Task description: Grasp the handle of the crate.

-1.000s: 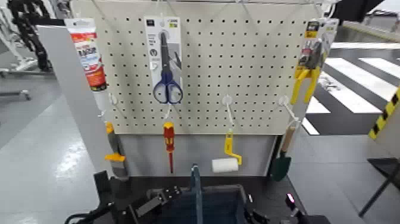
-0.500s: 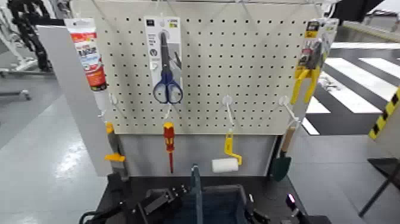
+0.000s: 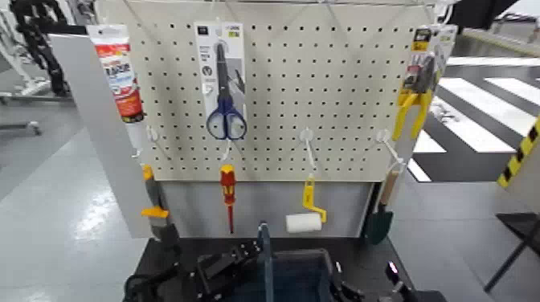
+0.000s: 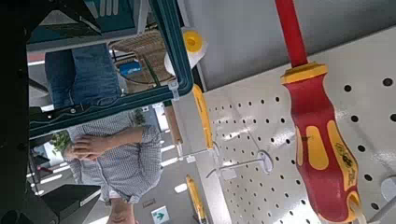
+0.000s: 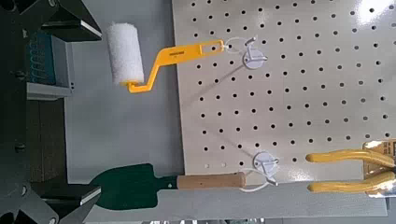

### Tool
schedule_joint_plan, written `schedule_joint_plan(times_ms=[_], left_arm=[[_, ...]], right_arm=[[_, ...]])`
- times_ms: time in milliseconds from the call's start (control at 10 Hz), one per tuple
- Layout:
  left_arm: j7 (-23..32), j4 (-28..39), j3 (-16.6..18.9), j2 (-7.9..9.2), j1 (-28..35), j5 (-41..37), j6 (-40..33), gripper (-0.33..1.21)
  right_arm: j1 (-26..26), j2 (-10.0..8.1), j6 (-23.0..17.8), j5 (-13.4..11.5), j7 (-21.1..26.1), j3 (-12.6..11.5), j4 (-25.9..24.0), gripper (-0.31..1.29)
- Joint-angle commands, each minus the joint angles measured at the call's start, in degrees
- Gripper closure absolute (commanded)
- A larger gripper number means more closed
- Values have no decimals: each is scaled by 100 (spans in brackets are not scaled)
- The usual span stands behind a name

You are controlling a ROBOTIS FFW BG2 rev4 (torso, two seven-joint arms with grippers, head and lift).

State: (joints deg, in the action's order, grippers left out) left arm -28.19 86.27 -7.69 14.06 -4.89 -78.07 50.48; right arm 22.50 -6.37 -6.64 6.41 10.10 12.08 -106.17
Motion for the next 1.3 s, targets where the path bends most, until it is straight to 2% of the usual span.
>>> schedule_joint_plan(times_ms=[100,300,500,600,700,800,900,1300], left_arm=[[-20,-216,-206,0,-144,-235,-73,14],[-55,-330,-294,0,-249,-279,-82,32],[-152,-454,-382,0,-293,-332,-82,74],[-169,-480,-426,0,-302,-375,-82,80],[-205,-524,-461,0,-320,-384,-55,81],[-240,-550,-487,17,-337,-384,-38,104],[-240,-550,-487,17,-337,-384,-38,117],[-240,-559,-566,35,-320,-507,-47,118]], right_arm=[[0,4,-13,1,0,5,9,15],[0,4,-22,10,0,5,9,15],[-9,4,-31,27,0,14,18,15],[-9,-5,-40,27,0,23,18,15],[-17,-14,-40,36,-8,23,26,15],[-26,-22,-48,45,-8,31,35,15],[-26,-22,-57,71,-17,31,44,15],[-61,-49,-75,98,-17,49,88,15]])
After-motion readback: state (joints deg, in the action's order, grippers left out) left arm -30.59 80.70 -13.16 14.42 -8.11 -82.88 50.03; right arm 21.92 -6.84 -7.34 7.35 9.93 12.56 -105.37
